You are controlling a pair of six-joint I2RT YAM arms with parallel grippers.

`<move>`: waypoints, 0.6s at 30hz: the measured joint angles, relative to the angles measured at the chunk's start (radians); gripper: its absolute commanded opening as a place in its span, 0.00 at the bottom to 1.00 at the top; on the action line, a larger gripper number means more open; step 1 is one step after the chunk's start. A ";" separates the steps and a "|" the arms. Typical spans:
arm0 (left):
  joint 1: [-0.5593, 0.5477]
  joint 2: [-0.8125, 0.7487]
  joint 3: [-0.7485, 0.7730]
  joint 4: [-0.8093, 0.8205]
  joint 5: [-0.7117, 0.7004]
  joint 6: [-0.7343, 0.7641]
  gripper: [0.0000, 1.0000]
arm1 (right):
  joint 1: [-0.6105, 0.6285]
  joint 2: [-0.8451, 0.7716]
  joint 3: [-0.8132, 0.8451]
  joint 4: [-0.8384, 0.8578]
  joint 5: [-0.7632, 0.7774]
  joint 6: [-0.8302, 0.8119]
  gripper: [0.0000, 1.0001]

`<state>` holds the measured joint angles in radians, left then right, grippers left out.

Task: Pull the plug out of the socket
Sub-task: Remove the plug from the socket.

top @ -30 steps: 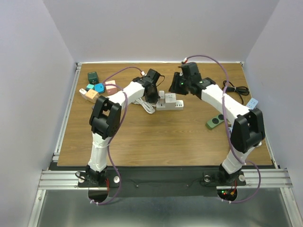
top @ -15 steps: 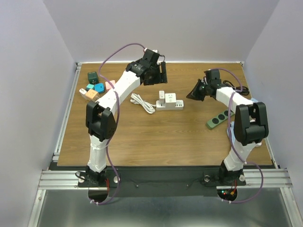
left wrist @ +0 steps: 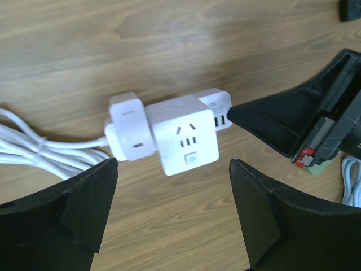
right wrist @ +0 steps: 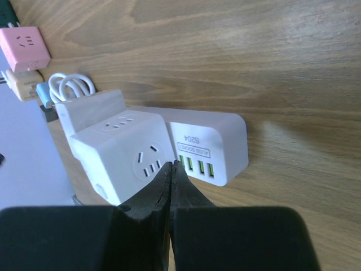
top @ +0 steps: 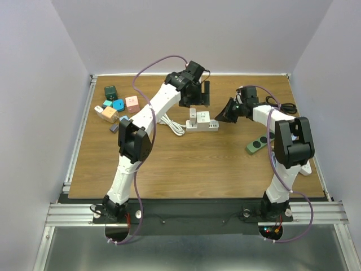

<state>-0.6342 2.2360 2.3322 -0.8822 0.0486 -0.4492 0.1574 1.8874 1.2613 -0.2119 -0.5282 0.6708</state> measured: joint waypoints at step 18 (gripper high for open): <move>-0.103 0.057 -0.051 -0.023 -0.114 -0.121 0.80 | 0.000 0.042 -0.044 0.012 -0.012 -0.008 0.00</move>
<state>-0.7376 2.2929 2.2810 -0.9054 -0.0650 -0.5697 0.1574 1.9293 1.2171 -0.2001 -0.5400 0.6624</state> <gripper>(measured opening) 0.810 0.011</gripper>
